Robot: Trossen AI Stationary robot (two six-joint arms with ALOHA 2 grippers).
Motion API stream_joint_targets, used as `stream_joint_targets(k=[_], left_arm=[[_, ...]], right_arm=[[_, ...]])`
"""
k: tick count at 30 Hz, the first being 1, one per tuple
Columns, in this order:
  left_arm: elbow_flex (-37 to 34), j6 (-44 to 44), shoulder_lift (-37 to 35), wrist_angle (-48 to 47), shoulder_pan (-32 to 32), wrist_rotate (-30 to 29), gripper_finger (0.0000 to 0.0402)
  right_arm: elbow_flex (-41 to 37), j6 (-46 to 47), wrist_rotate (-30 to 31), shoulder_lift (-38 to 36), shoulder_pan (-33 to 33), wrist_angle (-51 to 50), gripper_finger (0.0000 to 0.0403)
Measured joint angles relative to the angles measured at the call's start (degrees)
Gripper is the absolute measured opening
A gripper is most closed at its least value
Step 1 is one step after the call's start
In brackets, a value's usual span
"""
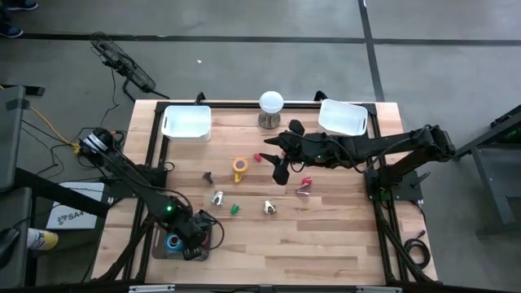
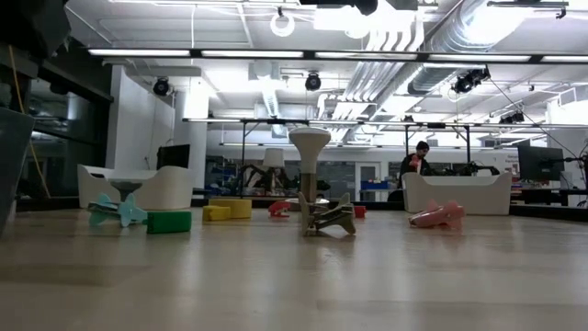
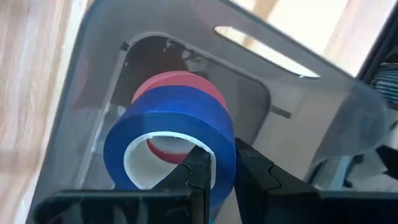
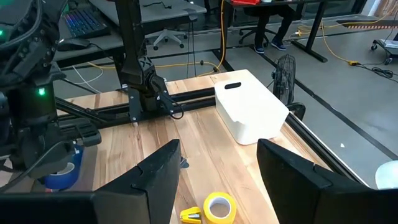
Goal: Pick and place Stapler, Stapler remover, tape
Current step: Put the dark blue tape into the black bin
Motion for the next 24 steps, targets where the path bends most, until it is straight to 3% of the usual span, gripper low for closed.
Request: stream_joint_targets(k=[14,24], left_arm=[[0.0,0.44,0.68,1.73,0.02,-1.25,0.0042],[0.0,3.23,0.68,5.49,0.02,-0.48,0.0124]], right_arm=[[0.0,-0.08,0.0,0.02,0.0,-0.09,0.0204],[0.0,-0.04,0.0,0.02,0.0,-1.92,0.0204]])
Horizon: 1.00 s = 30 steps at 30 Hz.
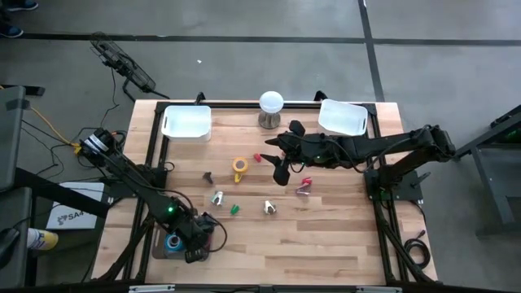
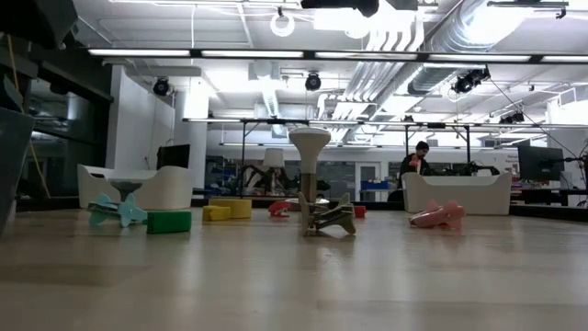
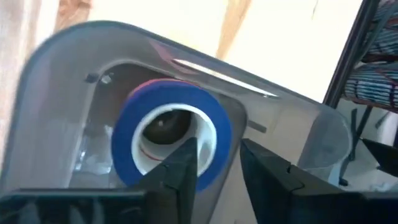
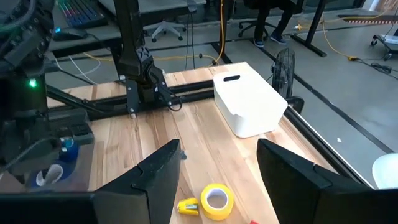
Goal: Pick and place Stapler, Stapler remover, tape
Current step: Put the dark blue tape into the black bin, then put the pink staple remover into the right white bin
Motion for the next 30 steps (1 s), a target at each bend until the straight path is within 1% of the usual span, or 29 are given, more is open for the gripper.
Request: stream_joint_targets(k=[3,6,9,12,21,26,30], left_arm=[[0.0,-0.7,0.0,0.87,0.0,2.16,0.0149],[0.0,-3.35,0.0,1.43,0.02,5.51,0.0164],[-0.02,-6.51,-0.6,1.5,0.02,9.01,0.0169],[-0.02,-9.29,-2.51,1.64,0.02,9.26,0.0169],[-0.02,-13.81,-10.69,1.32,0.02,0.57,0.017],[-0.02,-15.21,-14.92,1.35,0.04,-7.9,0.017],[-0.02,-15.3,-17.76,1.34,0.04,-14.08,0.017]], right_arm=[[-0.02,0.88,-0.01,0.0,0.0,-1.21,0.0204],[-0.02,1.31,-0.44,0.0,0.0,-2.14,0.0204],[-0.02,1.31,-0.44,0.0,0.0,-3.02,0.0204],[-0.02,1.31,-0.46,0.0,-0.02,-3.56,0.0204],[-0.02,1.13,-0.91,0.0,0.0,-4.04,0.0204],[-0.02,0.94,-0.53,0.0,-0.02,-6.33,0.0204],[-0.02,3.02,0.72,0.0,-0.04,-12.47,0.0204]])
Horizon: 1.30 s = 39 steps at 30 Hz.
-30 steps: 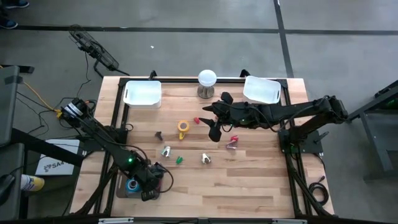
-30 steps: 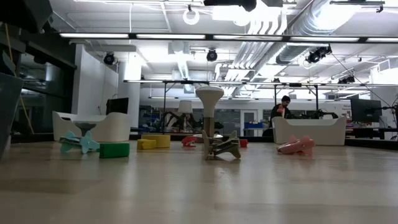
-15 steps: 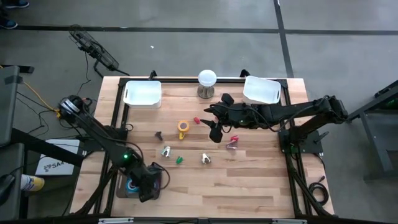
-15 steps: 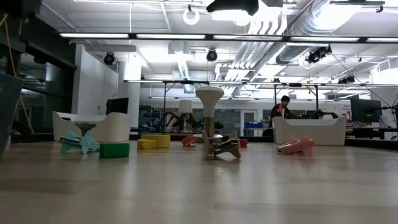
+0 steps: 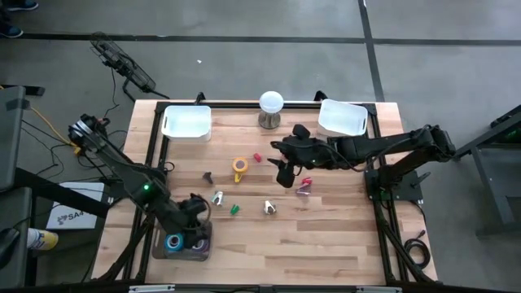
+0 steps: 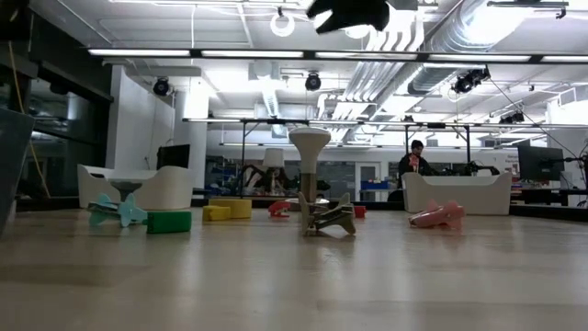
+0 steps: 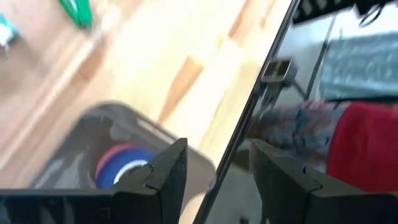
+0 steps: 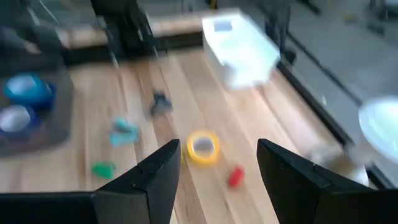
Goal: Pick and place Stapler, Stapler remover, tape
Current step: Put the pink staple remover into the right white bin
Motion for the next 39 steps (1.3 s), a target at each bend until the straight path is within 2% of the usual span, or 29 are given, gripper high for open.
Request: stream_joint_targets(k=[8,11,16,20,25,33,39], left_arm=[[0.0,0.49,-3.32,0.02,0.02,-8.57,0.017],[0.0,0.6,-3.74,0.01,0.0,-11.03,0.017],[0.0,1.67,-3.75,0.04,0.02,-14.35,0.017],[0.0,2.87,-3.75,0.06,0.02,-16.98,0.017],[0.0,3.06,-3.75,0.05,0.02,-18.08,0.017],[0.0,4.52,-3.75,0.02,0.0,-18.18,0.017],[0.0,5.19,-3.75,0.0,0.01,-18.46,0.017]], right_arm=[[0.0,3.78,-4.9,0.02,-2.52,-20.04,0.0204],[0.0,0.76,-7.04,0.02,-3.72,-25.74,0.0204],[-0.4,-9.67,-10.81,0.02,-4.77,-30.29,0.0204],[-3.96,-19.89,-16.2,0.02,-4.71,-28.22,0.0204],[-12.6,-21.14,-22.8,0.11,-4.54,-18.22,0.0205],[-21.58,-18.65,-26.43,0.09,-2.97,-7.57,0.0249],[-27.66,-18.05,-24.51,0.09,-1.4,-2.1,0.0279]])
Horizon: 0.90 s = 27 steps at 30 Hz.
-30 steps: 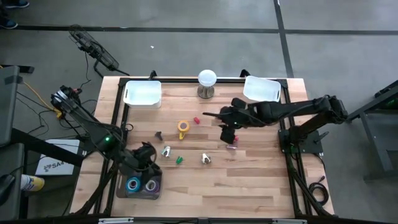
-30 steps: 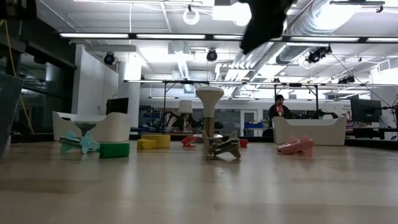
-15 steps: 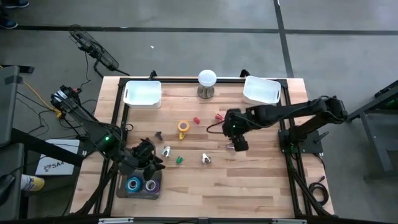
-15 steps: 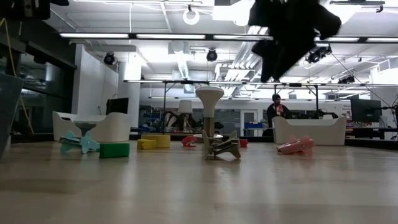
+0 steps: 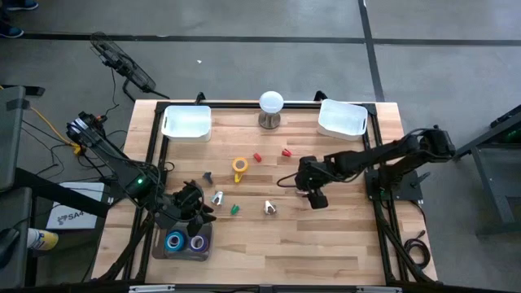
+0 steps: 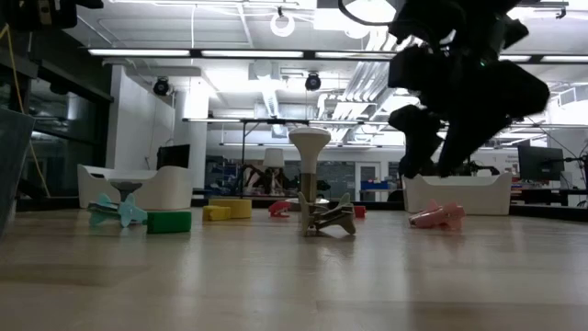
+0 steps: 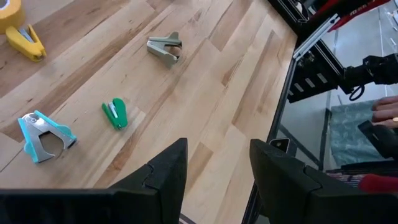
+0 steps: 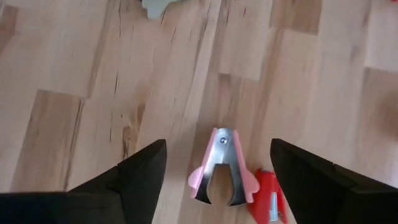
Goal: Pick and place Stapler, Stapler remover, tape
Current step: Put the pink staple remover into the right white bin
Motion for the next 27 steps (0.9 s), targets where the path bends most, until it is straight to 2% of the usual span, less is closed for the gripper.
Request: stream_joint_targets(k=[8,14,20,27], left_arm=[[0.0,0.01,0.02,0.0,-0.01,-0.04,0.017],[0.0,0.01,0.02,0.0,-0.01,-0.07,0.017],[0.0,-0.16,0.04,0.02,-0.01,-0.07,0.017],[0.0,-0.63,0.04,0.13,-0.01,0.22,0.017]], right_arm=[[-6.07,-0.05,0.08,-0.02,0.54,7.77,0.0274],[-7.5,-0.19,0.21,1.75,0.43,11.73,0.0266],[-7.63,1.34,0.89,6.18,0.43,12.94,0.0266],[-7.47,3.6,1.82,6.43,0.56,10.87,0.0263]])
